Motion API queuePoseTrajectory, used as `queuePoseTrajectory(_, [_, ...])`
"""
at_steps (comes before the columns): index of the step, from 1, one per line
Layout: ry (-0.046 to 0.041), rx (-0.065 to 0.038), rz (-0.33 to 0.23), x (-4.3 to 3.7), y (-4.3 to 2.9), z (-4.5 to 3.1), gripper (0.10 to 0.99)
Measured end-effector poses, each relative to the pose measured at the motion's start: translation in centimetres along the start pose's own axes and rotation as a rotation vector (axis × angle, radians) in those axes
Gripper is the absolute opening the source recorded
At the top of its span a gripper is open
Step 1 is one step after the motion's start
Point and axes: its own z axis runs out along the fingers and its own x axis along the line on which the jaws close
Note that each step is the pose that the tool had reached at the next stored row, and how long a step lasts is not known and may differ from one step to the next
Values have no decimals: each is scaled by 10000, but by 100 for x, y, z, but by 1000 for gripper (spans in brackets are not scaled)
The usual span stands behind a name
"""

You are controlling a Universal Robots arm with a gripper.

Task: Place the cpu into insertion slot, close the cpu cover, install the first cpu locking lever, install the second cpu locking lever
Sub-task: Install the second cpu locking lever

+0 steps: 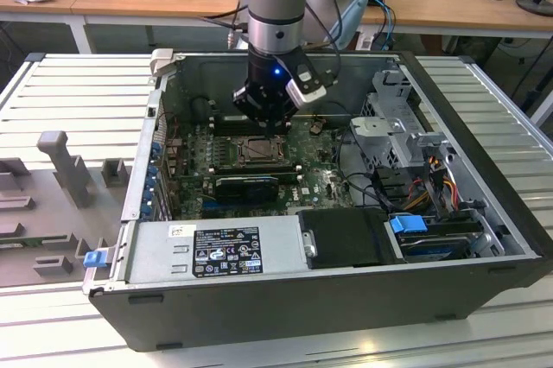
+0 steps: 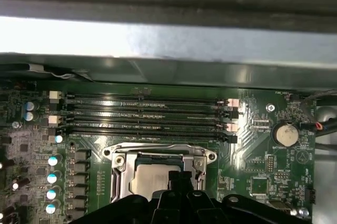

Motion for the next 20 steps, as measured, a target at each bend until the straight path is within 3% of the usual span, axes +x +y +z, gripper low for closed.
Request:
queuePoseTrajectory(2, [0, 7, 0, -1, -2, -52, 106])
queuePoseTrajectory(5, [0, 9, 0, 0, -39, -53, 106])
queuePoseTrajectory(8, [0, 9, -1, 6, -170, -53, 106])
queuePoseTrajectory(10, [12, 8, 1, 10, -300, -51, 106])
queuePoseTrajectory(12, [147, -5, 3, 16, -459, -43, 106])
queuePoseTrajectory(13, [151, -32, 4, 18, -499, -41, 106])
queuePoseTrajectory(14, [151, -68, 4, 18, -518, -39, 106])
queuePoseTrajectory(15, [146, -195, -6, 22, -543, -35, 106])
queuePoseTrajectory(16, [140, -407, -37, 32, -558, -29, 106])
queuePoseTrajectory(17, [140, -542, -129, 57, -579, -16, 106])
queuePoseTrajectory(20, [148, -576, -315, 112, -615, 10, 106])
